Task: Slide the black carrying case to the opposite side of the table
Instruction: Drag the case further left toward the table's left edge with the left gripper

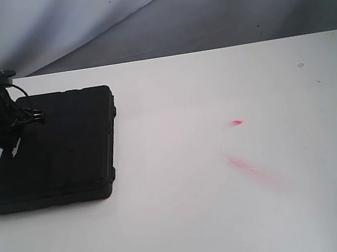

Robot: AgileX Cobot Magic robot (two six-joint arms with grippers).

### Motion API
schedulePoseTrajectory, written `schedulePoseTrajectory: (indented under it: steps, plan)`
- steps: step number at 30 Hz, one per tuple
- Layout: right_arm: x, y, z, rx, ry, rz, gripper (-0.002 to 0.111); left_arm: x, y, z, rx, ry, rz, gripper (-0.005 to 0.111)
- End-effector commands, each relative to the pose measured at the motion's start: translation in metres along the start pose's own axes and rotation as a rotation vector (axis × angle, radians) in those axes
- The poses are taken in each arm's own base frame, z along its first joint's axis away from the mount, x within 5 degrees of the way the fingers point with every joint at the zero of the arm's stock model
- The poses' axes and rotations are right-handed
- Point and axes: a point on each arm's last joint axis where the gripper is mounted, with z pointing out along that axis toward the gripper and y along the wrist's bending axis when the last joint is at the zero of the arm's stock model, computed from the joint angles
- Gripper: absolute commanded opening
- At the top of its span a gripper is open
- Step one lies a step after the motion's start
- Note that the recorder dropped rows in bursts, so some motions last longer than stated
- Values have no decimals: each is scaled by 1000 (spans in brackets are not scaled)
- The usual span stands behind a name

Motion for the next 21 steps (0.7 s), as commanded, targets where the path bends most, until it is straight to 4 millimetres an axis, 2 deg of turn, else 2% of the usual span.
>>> schedulePoseTrajectory:
  steps: [1,5,11,21]
  plan:
    - [1,0,0,5,4,10,0,-1,4,-9,-8,-28,-22,2]
    - [1,0,0,5,4,10,0,-1,4,-9,-8,-29,-30,8]
    - [1,0,0,5,4,10,0,-1,4,-9,-8,-29,-30,26]
    - [1,0,0,5,4,10,0,-2,3,-9,8,-29,-29,28]
